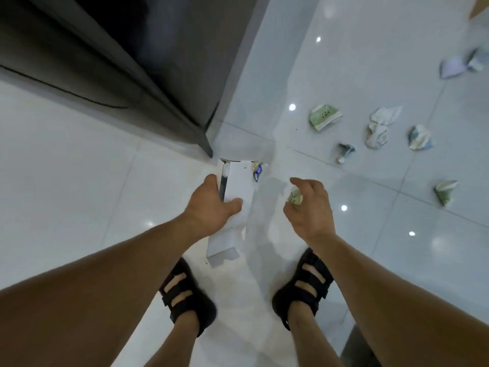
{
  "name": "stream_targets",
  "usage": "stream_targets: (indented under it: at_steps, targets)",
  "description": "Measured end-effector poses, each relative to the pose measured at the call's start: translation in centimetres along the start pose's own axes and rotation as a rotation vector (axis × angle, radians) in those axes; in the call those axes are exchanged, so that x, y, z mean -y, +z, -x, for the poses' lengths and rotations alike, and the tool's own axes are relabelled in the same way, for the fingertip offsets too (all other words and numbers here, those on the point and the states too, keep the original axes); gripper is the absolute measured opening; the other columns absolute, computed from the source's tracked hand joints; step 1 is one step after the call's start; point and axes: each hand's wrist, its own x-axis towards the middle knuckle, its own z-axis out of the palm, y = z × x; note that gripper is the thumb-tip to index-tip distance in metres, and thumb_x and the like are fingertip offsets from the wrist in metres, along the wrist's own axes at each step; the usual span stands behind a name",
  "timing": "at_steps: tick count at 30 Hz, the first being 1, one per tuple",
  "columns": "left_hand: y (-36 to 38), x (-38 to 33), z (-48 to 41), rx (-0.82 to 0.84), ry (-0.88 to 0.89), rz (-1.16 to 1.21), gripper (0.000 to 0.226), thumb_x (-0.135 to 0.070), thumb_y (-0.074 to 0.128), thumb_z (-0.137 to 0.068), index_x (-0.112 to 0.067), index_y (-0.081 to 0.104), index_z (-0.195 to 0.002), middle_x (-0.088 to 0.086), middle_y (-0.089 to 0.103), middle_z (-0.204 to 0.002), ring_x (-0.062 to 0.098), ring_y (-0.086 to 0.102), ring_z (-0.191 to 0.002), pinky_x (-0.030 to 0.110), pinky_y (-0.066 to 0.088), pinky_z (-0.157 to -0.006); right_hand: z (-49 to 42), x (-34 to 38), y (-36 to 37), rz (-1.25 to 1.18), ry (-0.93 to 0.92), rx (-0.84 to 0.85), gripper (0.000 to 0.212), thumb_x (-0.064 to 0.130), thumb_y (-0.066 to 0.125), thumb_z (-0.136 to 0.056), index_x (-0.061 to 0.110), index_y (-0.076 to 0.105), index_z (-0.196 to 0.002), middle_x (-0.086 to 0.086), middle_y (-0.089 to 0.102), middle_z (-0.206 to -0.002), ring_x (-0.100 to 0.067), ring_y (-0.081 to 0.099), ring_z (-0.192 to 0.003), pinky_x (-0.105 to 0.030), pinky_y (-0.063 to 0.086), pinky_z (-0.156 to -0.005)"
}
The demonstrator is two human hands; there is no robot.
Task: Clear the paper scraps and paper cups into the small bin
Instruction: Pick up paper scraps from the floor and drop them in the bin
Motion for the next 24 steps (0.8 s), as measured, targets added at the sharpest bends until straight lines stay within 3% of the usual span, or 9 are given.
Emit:
stream_targets:
  at_steps: [5,12,20,24]
  targets:
    - [-8.3,-4.8,8.1,-0.020,0.042,0.008,0.038,-0.036,0.071,-0.080,-0.019,0.045,-0.101,-0.008,0.053,-0.088,0.006,0.052,-0.077,0.023,0.040,-0.057,5.7,10.7,-7.4,-0.030,-0.079,-0.024,0.060,0.017,0.065,-0.084,0.023,0.046,-0.140,-0.001,0.044,-0.136,-0.018,0.043,-0.123,-0.028,0.039,-0.095]
    - [-18.4,-6.9,21.6,-0.062,0.047,0.007,0.036,-0.039,0.070,-0.079,-0.029,0.036,-0.082,-0.004,0.054,-0.080,0.009,0.053,-0.070,0.023,0.035,-0.051,13.8,24.7,-16.3,0.093,-0.252,0.066,0.063,0.015,0.063,-0.082,0.022,0.043,-0.142,-0.001,0.045,-0.137,-0.020,0.040,-0.126,-0.030,0.038,-0.099]
    - [-23.9,-4.6,36.4,-0.365,-0.117,0.261,0.040,-0.033,0.072,-0.078,-0.013,0.041,-0.094,0.004,0.055,-0.085,0.024,0.055,-0.078,0.034,0.043,-0.062,22.1,35.6,-21.0,0.308,-0.602,0.287,0.063,0.018,0.062,-0.082,0.022,0.042,-0.142,0.002,0.044,-0.139,-0.018,0.038,-0.128,-0.027,0.036,-0.099]
    - [-24.4,-2.2,43.6,-0.527,-0.182,0.411,0.042,-0.035,0.072,-0.078,-0.011,0.043,-0.096,0.008,0.058,-0.089,0.021,0.055,-0.075,0.032,0.044,-0.063,26.3,40.4,-21.3,0.412,-0.743,0.396,0.063,0.018,0.062,-0.083,0.022,0.042,-0.142,0.002,0.043,-0.140,-0.018,0.040,-0.128,-0.028,0.038,-0.098]
